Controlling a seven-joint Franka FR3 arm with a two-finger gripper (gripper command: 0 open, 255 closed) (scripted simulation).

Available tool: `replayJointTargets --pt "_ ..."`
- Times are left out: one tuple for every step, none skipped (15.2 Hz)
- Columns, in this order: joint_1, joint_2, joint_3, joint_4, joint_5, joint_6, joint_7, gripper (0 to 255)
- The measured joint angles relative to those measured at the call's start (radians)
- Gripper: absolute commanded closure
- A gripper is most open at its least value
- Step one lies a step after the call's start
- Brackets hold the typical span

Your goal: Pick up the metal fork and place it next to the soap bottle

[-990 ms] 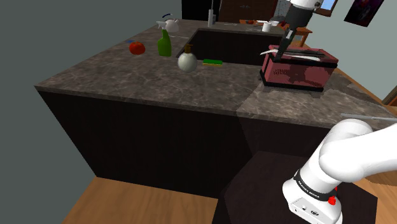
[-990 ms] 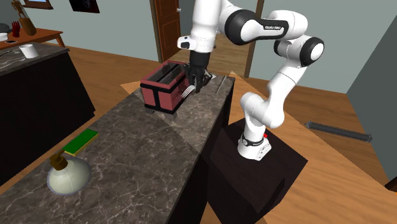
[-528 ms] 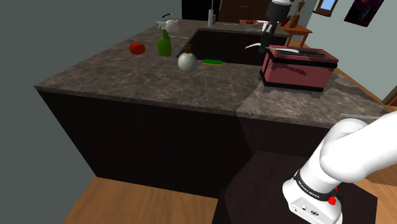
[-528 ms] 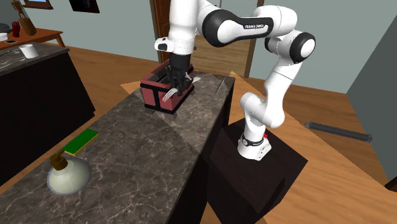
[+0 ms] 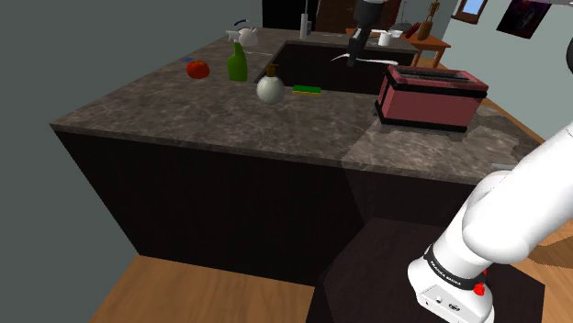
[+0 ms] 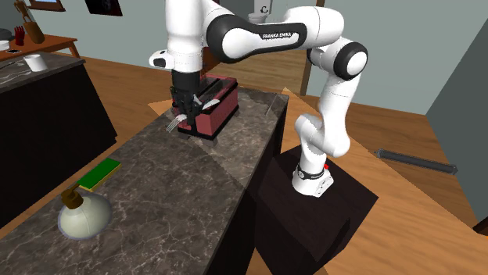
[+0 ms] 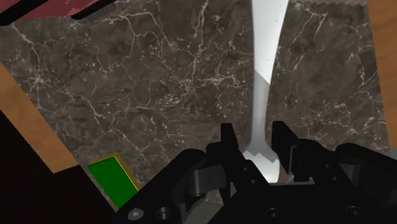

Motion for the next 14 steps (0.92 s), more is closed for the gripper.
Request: replayJointTargets --pt "0.001 0.039 -0.003 0.042 0.01 -0.004 -0.003 255" --pt "0.001 0.091 -0.008 0.102 0.023 -0.013 -0.009 255" --pt "0.001 0.137 -0.011 0.15 0.035 -0.017 -0.013 255" --pt "-0.003 0.196 -0.018 0.216 0.052 -0.025 -0.024 255" --pt "-0.009 0.24 -0.023 0.272 0.065 -0.039 -0.033 255" --pt "-0.012 0.293 -0.025 0.342 0.08 -0.057 -0.035 255" --pt "-0.015 0.334 -0.025 0.389 0.091 -0.064 -0.037 255" --pt "-0.027 0.397 -0.029 0.469 0.11 -0.083 -0.047 255" --pt "-0.038 0.447 -0.031 0.536 0.125 -0.103 -0.052 255" --pt "-0.056 0.519 -0.032 0.643 0.146 -0.138 -0.059 255" --pt "-0.079 0.607 -0.03 0.779 0.17 -0.187 -0.061 255" --pt "-0.089 0.646 -0.028 0.83 0.179 -0.202 -0.063 255" --pt "-0.091 0.657 -0.027 0.839 0.182 -0.2 -0.064 255" --pt "-0.085 0.649 -0.027 0.812 0.179 -0.181 -0.062 255"
